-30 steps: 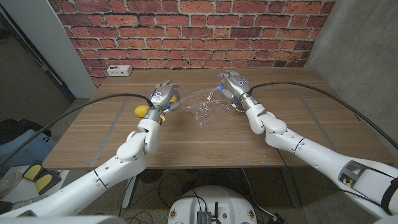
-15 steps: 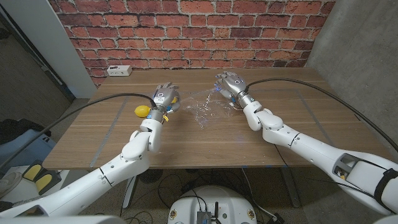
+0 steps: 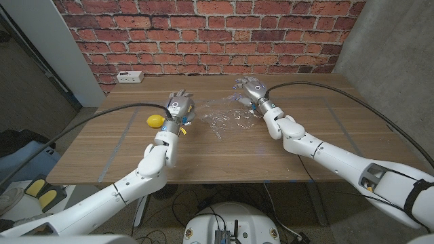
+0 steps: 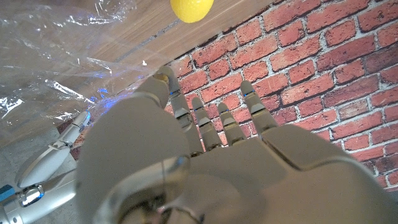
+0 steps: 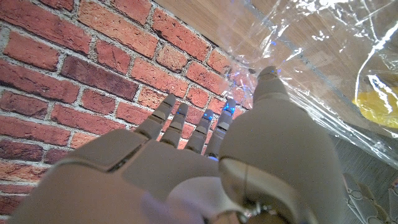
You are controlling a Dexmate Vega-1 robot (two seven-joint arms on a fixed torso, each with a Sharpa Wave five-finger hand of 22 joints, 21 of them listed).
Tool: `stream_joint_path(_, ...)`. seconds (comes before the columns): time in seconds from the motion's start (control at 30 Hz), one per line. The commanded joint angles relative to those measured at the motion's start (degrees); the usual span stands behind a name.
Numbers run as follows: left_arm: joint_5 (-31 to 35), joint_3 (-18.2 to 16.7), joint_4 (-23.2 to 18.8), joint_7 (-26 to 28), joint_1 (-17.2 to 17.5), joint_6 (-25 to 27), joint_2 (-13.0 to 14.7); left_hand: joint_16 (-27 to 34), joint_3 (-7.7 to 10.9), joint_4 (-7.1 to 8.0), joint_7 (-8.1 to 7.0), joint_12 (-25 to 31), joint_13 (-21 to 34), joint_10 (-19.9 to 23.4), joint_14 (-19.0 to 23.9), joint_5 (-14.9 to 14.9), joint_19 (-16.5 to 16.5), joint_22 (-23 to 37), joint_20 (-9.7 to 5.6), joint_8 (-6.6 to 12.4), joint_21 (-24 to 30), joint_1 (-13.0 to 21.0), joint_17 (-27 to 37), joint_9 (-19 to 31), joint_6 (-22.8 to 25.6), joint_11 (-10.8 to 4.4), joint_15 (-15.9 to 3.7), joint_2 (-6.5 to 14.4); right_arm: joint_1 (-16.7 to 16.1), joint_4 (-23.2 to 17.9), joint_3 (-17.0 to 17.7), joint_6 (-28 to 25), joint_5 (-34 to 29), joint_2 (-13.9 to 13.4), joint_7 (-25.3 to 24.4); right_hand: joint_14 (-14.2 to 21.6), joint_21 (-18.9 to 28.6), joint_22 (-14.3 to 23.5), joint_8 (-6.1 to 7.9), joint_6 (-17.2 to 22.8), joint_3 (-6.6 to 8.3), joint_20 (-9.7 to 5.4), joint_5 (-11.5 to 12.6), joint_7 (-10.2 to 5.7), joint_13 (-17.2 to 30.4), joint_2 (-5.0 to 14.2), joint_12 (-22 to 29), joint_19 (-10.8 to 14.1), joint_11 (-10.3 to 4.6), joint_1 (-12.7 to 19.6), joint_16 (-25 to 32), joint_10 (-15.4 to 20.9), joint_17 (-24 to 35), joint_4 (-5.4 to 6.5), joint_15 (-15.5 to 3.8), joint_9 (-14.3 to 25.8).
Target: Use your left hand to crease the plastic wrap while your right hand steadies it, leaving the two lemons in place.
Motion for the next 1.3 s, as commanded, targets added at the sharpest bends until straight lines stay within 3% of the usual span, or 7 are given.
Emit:
stream_joint_path(0.03,8.7,2.9,1.2,-1.7,-0.9,5.3,-0.3,0.4,-4.19,1.61,-1.13,0.0,0.1,-1.1,0.0,-1.0,-0.1,-0.1,-0.08,-0.65,-0.1,-4.9,0.4,-1.4,-3.5,0.15,0.36,-3.0,1.5,-2.5,-1.4,-6.1,-3.8,-0.8,4.6,-1.1,0.0,0.4,-0.05,-2.2,-3.74,0.42,3.6,0.01,0.4,-3.72,0.2,-0.6,0.24,-2.2,-0.8,-1.3,0.4,0.65,-7.13,0.2)
stream_joint_path(0.2,8.1,2.0,1.3,-0.6,-0.2,5.6,-1.4,0.4,-7.24,3.93,-0.11,0.2,0.5,-3.2,-0.4,0.8,-0.4,0.0,0.99,-1.80,-0.6,-9.1,0.7,-3.9,-14.3,1.38,1.59,-3.2,1.0,-2.8,-0.8,-7.4,-3.5,-0.4,4.0,-1.1,0.2,0.4,0.02,-2.7,-4.39,0.74,4.7,0.09,0.5,-3.38,0.3,-0.4,0.55,-3.2,-0.8,-1.7,0.6,1.34,-7.02,0.3)
stream_joint_path(0.27,7.7,1.6,1.3,0.2,0.2,5.9,-2.0,0.6,-7.37,4.54,-1.45,0.4,0.5,-3.4,0.0,1.6,-0.2,0.0,0.56,-1.86,-0.6,-9.5,0.7,-5.0,-19.1,1.21,1.04,-1.9,0.3,-2.7,-0.1,-6.4,-2.1,-0.4,2.1,-0.4,0.8,0.5,0.46,-2.7,-3.19,1.12,6.5,0.88,0.6,1.62,0.8,0.9,1.70,-2.8,-0.4,-1.2,1.2,2.55,-6.37,0.4)
stream_joint_path(0.33,6.0,0.9,0.7,0.4,0.7,5.2,-2.1,0.8,-7.01,5.29,-2.42,0.5,0.5,-3.5,0.5,1.5,0.3,0.1,-0.81,-1.81,-0.4,-10.0,0.8,-6.3,-23.3,1.21,0.23,0.4,-0.5,-3.3,0.7,-5.2,-0.5,-0.8,1.0,2.0,1.8,0.3,1.26,-0.9,-0.70,3.08,6.3,2.83,0.4,6.57,1.5,3.9,3.60,0.3,0.7,0.6,1.4,1.82,-5.07,0.3)
stream_joint_path(0.57,-10.4,-5.7,-2.6,2.0,3.7,-4.8,-1.3,0.6,-5.01,7.53,1.33,0.3,0.2,-5.2,0.9,-1.3,-3.1,0.4,-5.43,-1.06,-1.4,-12.9,0.9,-10.6,-30.5,5.17,0.63,7.4,-3.7,-7.6,3.5,-3.3,4.7,-3.3,2.4,4.2,2.4,0.2,1.44,0.2,0.22,1.74,3.8,4.51,0.2,9.42,2.0,5.9,5.38,-1.3,1.9,2.4,2.1,3.24,-5.18,0.3)
stream_joint_path(0.87,-20.5,-7.3,-1.8,1.8,3.7,-13.6,-0.2,-0.3,-2.81,9.05,3.43,-0.7,-0.4,-8.8,-2.5,-1.6,-5.6,0.3,-7.06,-1.32,-2.3,-15.1,0.7,-13.8,-35.0,6.73,1.61,8.9,-8.7,-12.8,8.2,-5.0,11.9,-3.6,3.4,5.5,2.3,0.2,1.28,0.3,1.25,2.29,2.0,6.05,0.1,9.83,2.1,6.3,7.12,-2.3,2.2,3.2,2.3,4.14,-4.46,0.2)
stream_joint_path(1.3,-28.2,-6.9,0.4,-0.9,2.0,-22.9,1.8,-0.7,-1.41,10.50,4.24,-1.2,-1.1,-12.2,-6.4,-1.9,-8.5,0.1,-7.91,-1.27,-3.5,-17.5,0.5,-16.5,-38.8,7.21,1.62,8.5,-10.8,-16.8,6.5,-21.3,8.3,-0.4,4.0,4.7,1.1,0.3,0.99,-0.4,-0.50,5.76,-2.4,8.19,0.0,7.03,1.6,3.5,9.47,-8.7,1.5,2.3,2.7,7.08,-1.94,0.2)
